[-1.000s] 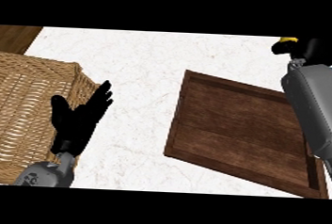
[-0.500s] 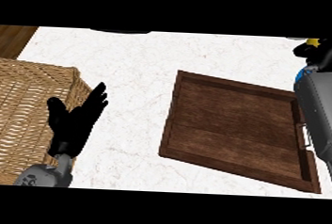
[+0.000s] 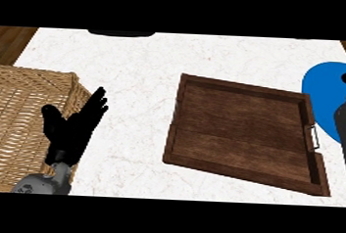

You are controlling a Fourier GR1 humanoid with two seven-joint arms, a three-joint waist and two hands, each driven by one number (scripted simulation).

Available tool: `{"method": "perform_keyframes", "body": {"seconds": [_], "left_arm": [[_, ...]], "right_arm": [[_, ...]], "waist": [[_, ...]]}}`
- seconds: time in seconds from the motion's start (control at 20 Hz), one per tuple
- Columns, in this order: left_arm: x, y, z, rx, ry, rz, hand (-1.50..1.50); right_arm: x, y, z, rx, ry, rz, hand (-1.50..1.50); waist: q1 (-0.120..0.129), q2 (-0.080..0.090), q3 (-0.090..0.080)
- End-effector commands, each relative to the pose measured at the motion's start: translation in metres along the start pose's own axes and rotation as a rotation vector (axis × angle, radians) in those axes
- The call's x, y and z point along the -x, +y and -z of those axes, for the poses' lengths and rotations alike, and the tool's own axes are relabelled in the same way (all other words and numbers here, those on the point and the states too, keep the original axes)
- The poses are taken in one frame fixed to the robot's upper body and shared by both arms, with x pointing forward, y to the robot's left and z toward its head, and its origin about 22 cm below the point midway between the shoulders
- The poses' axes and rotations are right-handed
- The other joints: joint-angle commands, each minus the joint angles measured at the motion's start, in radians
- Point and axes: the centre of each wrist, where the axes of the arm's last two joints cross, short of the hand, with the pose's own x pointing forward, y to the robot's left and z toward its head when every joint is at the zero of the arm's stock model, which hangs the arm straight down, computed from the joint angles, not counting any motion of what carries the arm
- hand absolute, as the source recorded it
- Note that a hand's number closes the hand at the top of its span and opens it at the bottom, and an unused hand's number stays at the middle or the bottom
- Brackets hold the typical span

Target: Pick the lemon from the tray and place it in the plate

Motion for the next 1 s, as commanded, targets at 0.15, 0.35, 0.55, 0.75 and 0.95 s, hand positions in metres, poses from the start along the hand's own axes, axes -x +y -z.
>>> {"method": "perform_keyframes", "body": {"seconds": [0.15,0.35,0.55,0.75,0.95], "left_arm": [[0.054,0.012,-0.013,-0.038,0.122,-0.046,0.0],[0.048,-0.007,-0.01,-0.012,0.115,-0.051,0.0],[0.039,0.003,-0.006,-0.014,0.101,-0.042,0.0],[0.044,0.001,-0.004,-0.027,0.114,-0.043,0.0],[0.048,-0.003,-0.006,-0.018,0.096,-0.054,0.0]], "right_arm": [[0.046,0.008,0.029,0.112,0.21,0.064,1.5],[0.073,0.013,0.038,0.14,0.231,0.063,1.5],[0.091,0.025,0.026,-0.082,0.437,-0.135,-1.5],[0.085,0.029,0.016,-0.206,0.439,-0.104,-1.5],[0.082,0.027,0.017,-0.186,0.403,0.01,-1.5]], "waist": [[0.002,0.011,-0.019],[-0.001,0.011,-0.017],[0.009,0.015,-0.015],[0.0,0.01,-0.014],[0.005,0.012,-0.012]]}}
